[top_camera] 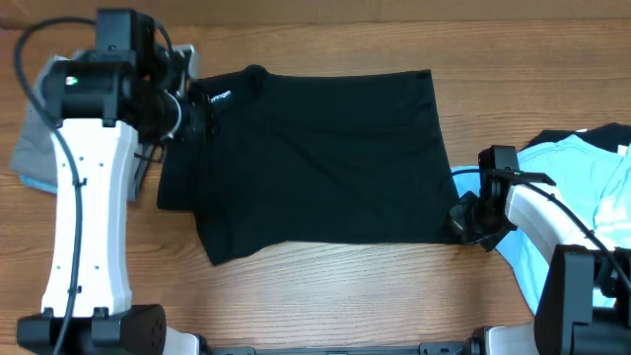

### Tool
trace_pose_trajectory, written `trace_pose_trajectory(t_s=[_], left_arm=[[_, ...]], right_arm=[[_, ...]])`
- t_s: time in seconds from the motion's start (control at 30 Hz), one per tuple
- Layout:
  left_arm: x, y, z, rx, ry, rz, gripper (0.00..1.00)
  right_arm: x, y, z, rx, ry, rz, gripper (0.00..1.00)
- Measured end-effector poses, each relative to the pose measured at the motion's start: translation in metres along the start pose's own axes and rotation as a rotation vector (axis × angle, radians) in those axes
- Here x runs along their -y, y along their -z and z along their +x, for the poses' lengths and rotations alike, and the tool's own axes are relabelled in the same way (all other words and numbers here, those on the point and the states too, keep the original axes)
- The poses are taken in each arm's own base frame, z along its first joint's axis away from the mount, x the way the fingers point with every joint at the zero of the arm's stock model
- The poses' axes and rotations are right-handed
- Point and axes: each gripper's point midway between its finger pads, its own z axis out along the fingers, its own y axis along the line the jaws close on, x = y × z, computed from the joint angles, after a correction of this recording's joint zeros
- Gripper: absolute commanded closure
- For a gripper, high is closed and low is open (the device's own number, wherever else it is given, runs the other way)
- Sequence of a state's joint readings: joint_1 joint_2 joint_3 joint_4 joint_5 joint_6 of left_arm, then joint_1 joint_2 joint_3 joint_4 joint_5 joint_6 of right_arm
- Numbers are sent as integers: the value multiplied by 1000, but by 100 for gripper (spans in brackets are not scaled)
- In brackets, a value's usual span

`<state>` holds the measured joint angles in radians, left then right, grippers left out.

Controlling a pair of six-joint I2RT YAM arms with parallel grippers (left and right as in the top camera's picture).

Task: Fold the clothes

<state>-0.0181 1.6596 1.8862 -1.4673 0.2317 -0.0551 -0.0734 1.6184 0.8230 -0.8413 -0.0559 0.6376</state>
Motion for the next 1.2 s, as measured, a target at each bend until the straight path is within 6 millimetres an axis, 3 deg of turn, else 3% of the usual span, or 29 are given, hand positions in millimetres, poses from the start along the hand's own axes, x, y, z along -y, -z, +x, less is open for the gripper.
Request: trace_pose_trajectory(t_s=[0.17, 0.37, 0.47, 0.63, 0.73, 0.9, 1.1, 1.2], left_arm=[[-21, -46, 41, -183, 111, -62, 56], [-49, -110, 90, -312, 261, -151, 61], [-60, -145, 117, -342, 347, -182, 64], [-74, -184, 174, -413, 491, -233, 76], [-80, -197, 193, -419, 549, -249, 79], [-79, -202, 195, -371, 604, -217, 96], [-87, -194, 205, -402, 647, -245, 96], [-102, -186, 217, -444, 705, -291, 96]], right_arm=[[-9, 22, 6, -10, 105, -68, 73], [-45, 85, 1, 119, 193, -306, 70], [-51, 98, 7, 126, 217, -362, 71], [-53, 95, 13, 96, 234, -371, 71], [-52, 90, 13, 85, 236, -364, 71], [-49, 76, 13, 54, 230, -335, 71], [-51, 53, 7, 21, 224, -310, 71], [-47, 27, 10, -30, 212, -275, 71]])
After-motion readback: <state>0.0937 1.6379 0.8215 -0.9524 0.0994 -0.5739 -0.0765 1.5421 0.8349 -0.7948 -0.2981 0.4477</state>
